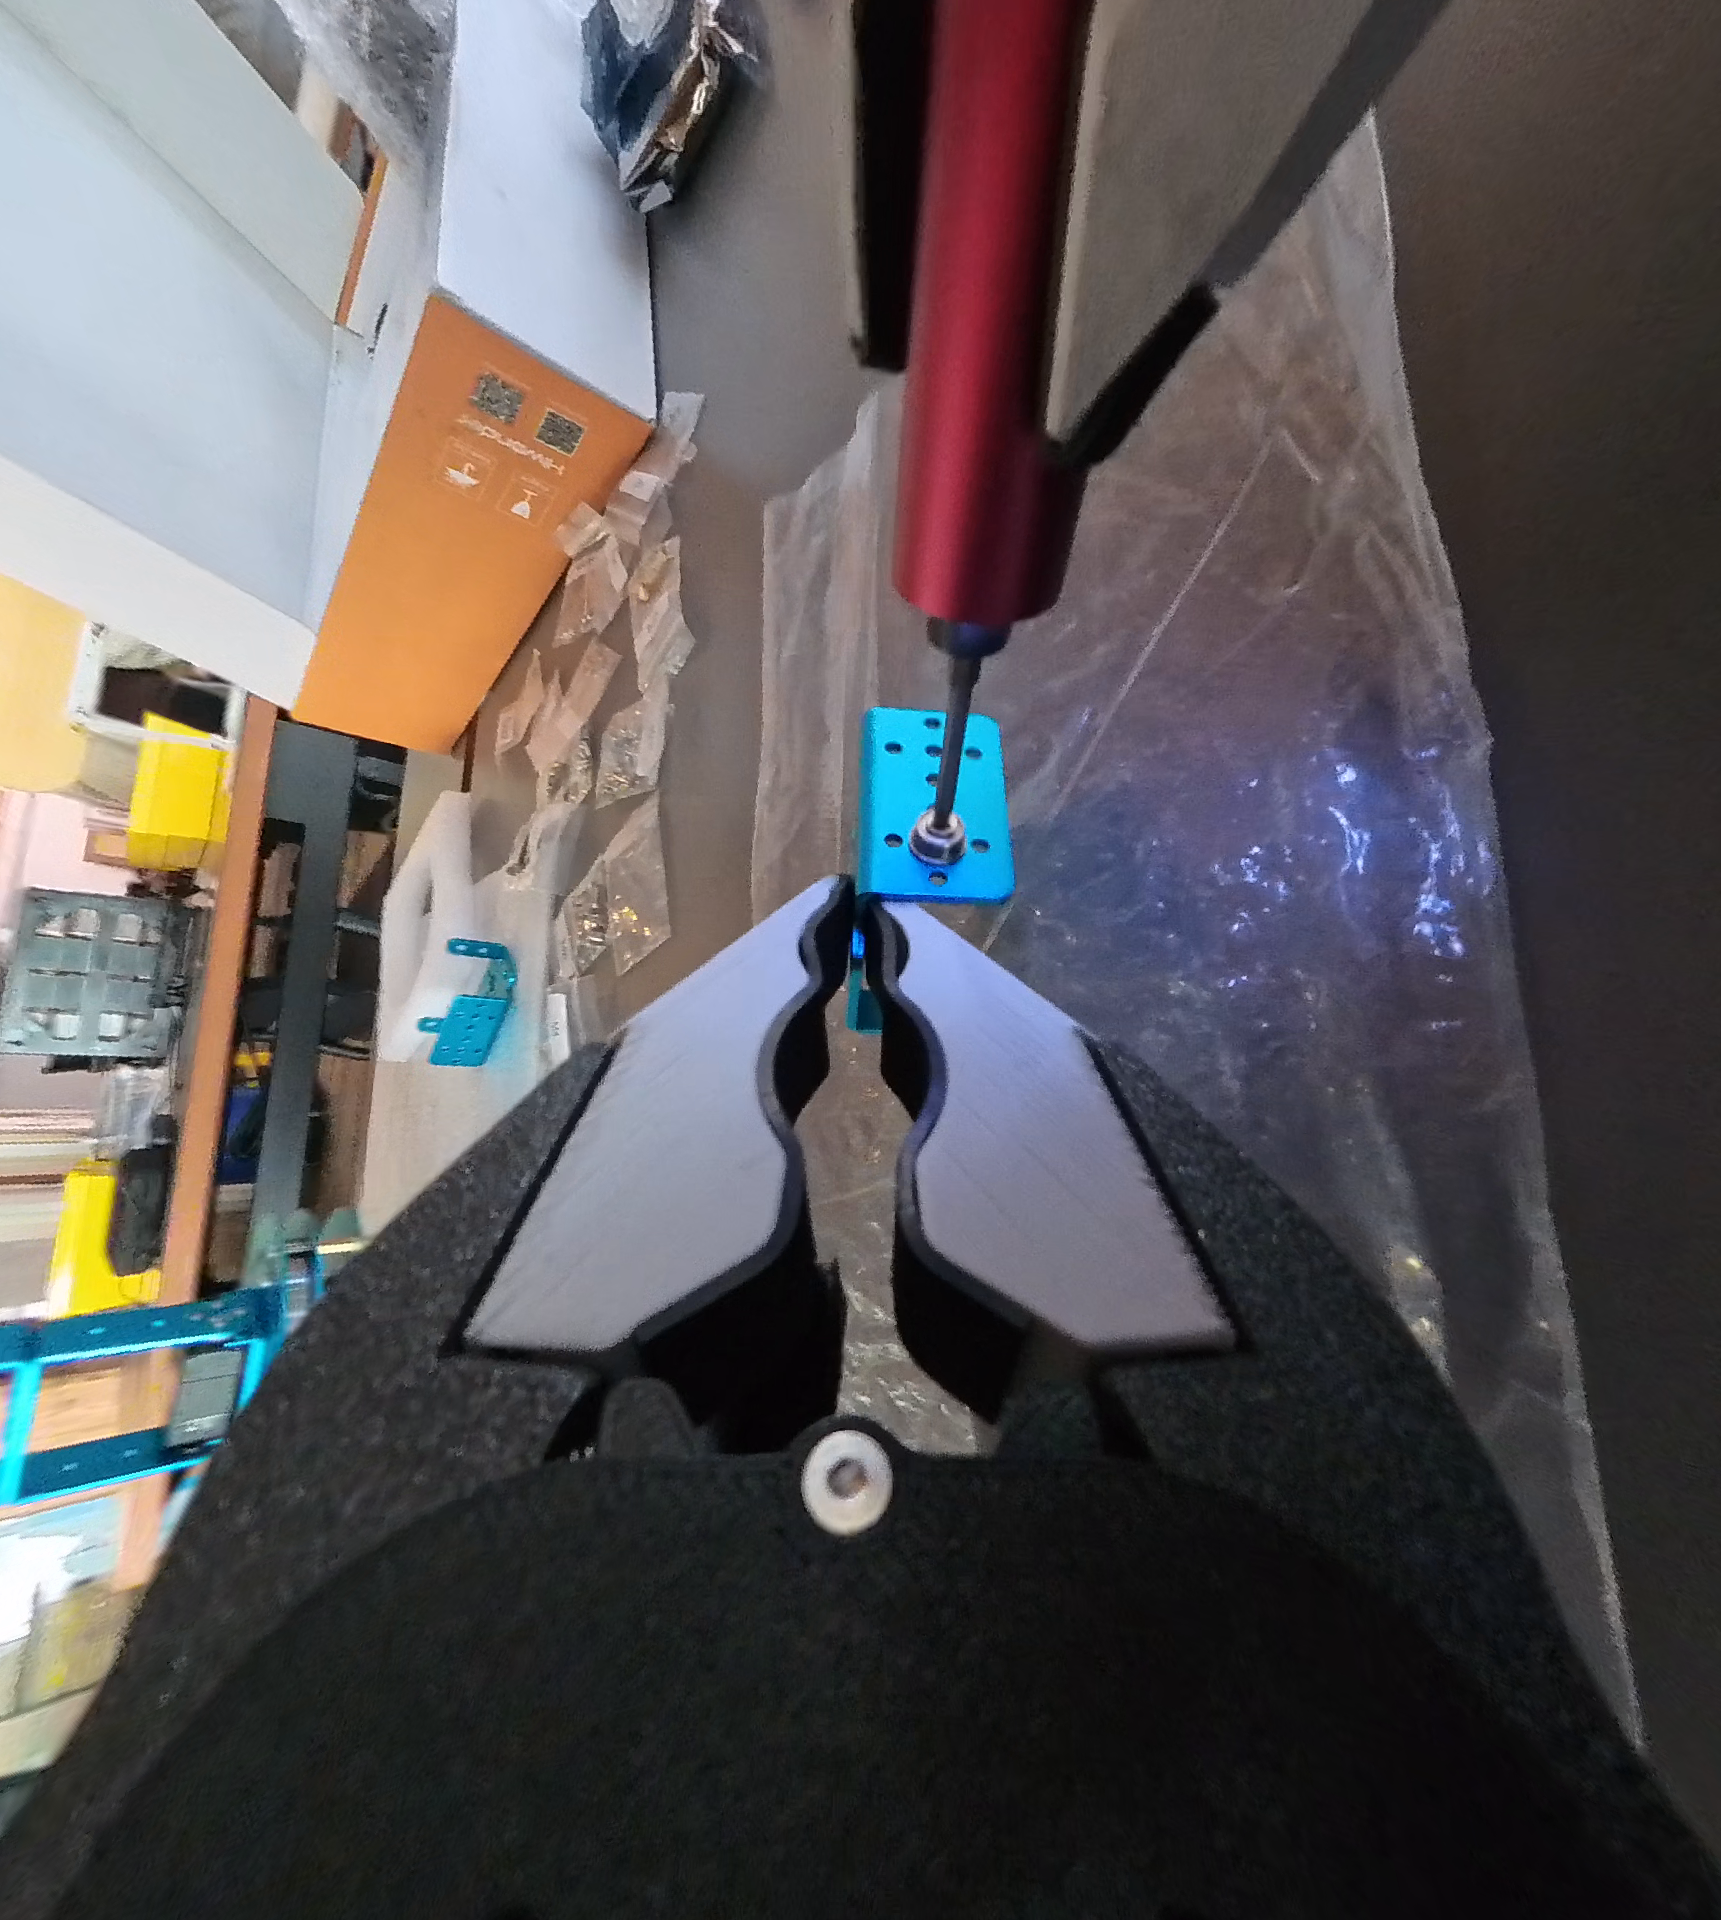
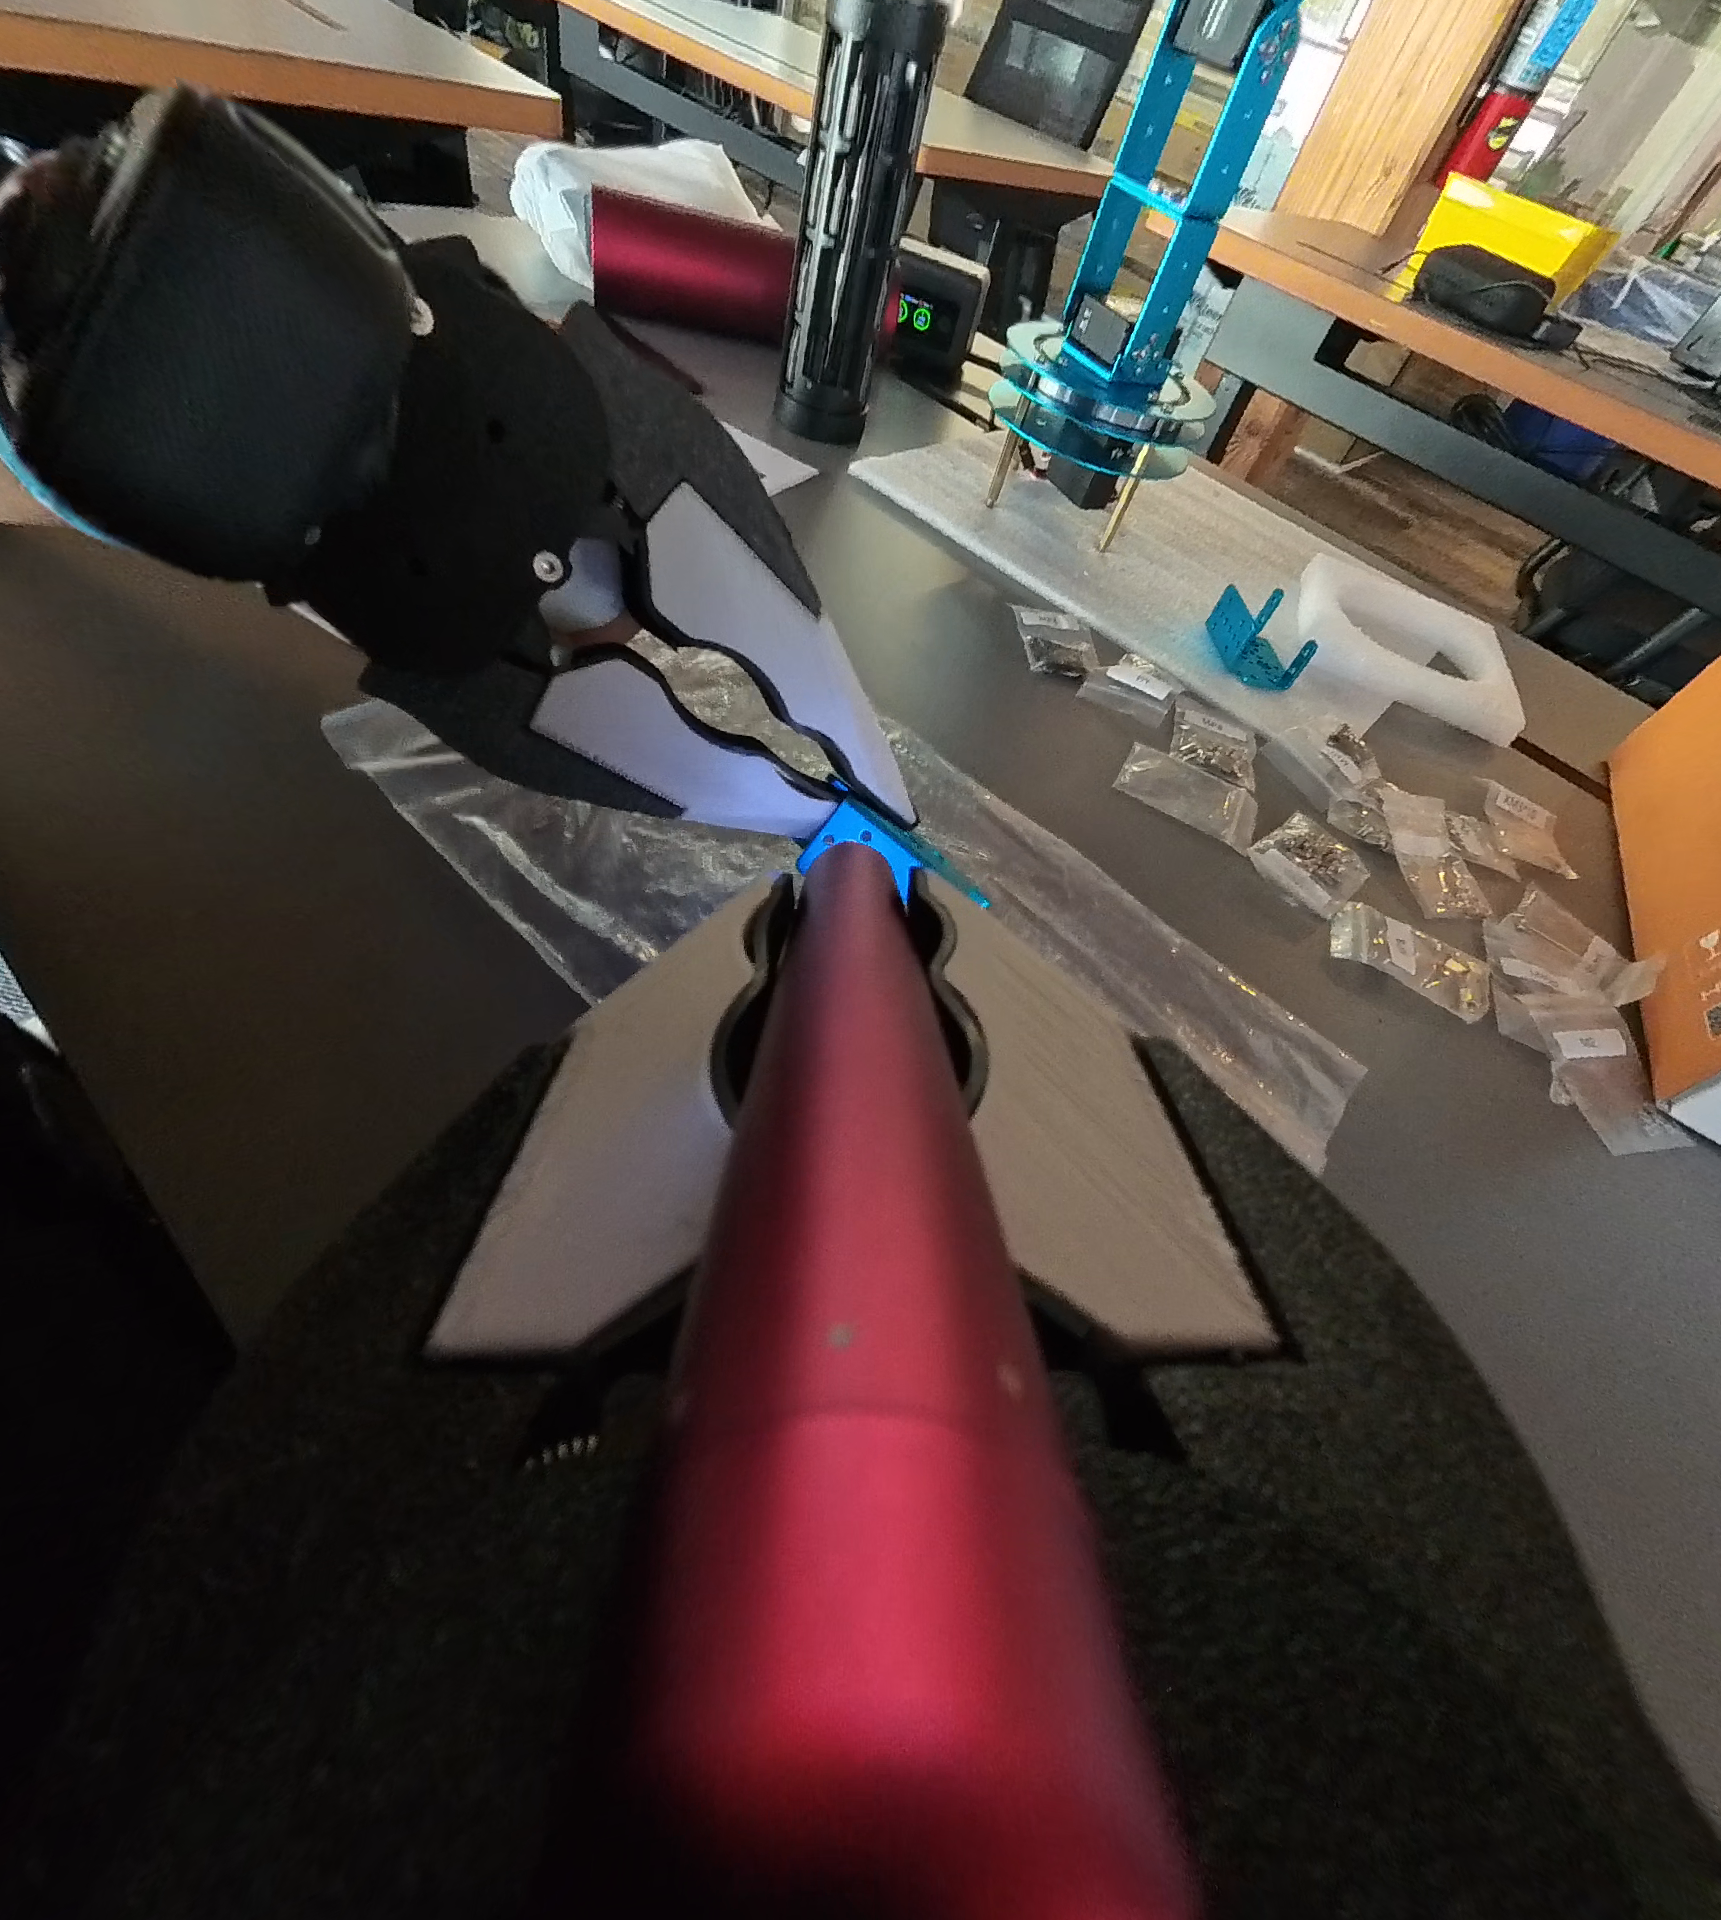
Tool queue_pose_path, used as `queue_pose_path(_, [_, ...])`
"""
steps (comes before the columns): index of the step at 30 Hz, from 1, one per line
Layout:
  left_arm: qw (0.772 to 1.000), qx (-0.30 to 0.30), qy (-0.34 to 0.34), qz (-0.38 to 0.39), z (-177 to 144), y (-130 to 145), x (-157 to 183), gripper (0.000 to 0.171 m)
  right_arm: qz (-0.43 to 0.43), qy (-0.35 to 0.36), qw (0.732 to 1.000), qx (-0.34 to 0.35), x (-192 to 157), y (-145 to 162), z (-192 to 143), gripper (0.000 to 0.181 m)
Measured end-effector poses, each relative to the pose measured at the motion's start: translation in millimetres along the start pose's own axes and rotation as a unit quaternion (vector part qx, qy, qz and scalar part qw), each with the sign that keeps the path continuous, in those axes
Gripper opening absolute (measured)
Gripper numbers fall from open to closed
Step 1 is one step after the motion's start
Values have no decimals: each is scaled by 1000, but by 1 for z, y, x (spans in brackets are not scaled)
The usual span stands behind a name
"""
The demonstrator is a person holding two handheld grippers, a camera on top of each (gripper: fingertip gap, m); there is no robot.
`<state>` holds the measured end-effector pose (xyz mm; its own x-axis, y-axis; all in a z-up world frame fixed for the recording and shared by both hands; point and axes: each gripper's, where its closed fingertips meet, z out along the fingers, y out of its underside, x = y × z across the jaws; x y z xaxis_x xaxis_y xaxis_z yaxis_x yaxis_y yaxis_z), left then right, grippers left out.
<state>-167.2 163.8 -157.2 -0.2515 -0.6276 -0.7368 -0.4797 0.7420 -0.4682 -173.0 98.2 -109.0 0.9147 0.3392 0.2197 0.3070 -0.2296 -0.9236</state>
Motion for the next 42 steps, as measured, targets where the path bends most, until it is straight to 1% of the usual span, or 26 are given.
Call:
queue_pose_path(3, [997, 11, 34, -73, -4, 0, -3, 1, 22, -14, 1000, -10, 5, -11, 0, 20])
queue_pose_path(4, [993, 11, 53, -101, -5, 2, -3, 1, 29, -26, 999, -21, 7, -15, 3, 20])
queue_pose_path(5, [988, 7, 80, -130, -5, 5, 0, 1, 40, -49, 997, -47, 8, -17, 7, 20])
queue_pose_path(7, [972, 9, 120, -200, -3, 10, 5, 1, 51, -96, 989, -103, 12, -20, 17, 20])
queue_pose_path(9, [950, 11, 163, -265, -3, 13, 10, 1, 48, -145, 978, -142, 15, -26, 27, 21])
queue_pose_path(12, [925, 10, 204, -321, -3, 18, 16, 1, 23, -214, 953, -211, 16, -27, 42, 21])
queue_pose_path(15, [907, 22, 229, -352, -3, 21, 16, 2, -17, -262, 929, -262, 17, -33, 53, 22])
queue_pose_path(17, [910, 28, 237, -339, -4, 22, 17, 2, -44, -285, 912, -290, 14, -35, 58, 22])
queue_pose_path(20, [925, 36, 233, -297, -5, 25, 22, 2, -78, -316, 884, -336, 5, -34, 63, 22])
queue_pose_path(23, [938, 21, 224, -265, -5, 31, 25, 4, -86, -332, 869, -356, -4, -35, 70, 21])
queue_pose_path(25, [943, 21, 213, -254, -5, 31, 25, 8, -90, -328, 869, -360, -4, -36, 74, 21])
queue_pose_path(26, [946, 21, 213, -245, -5, 31, 26, 14, -94, -325, 868, -363, -4, -36, 75, 21])
queue_pose_path(29, [964, 30, 175, -196, -4, 32, 21, 25, -110, -318, 870, -359, -4, -37, 76, 21])
queue_pose_path(33, [983, 45, 118, -134, -2, 29, 15, 24, -100, -312, 876, -355, -3, -37, 77, 21])
queue_pose_path(36, [989, 50, 92, -100, -2, 28, 14, 21, -83, -313, 879, -351, -1, -37, 77, 19])
queue_pose_path(38, [990, 53, 99, -90, -5, 28, 17, 23, -85, -312, 881, -346, -1, -37, 76, 21])
queue_pose_path(42, [983, 68, 122, -122, -12, 22, 16, 28, -97, -308, 881, -347, -1, -36, 74, 21])
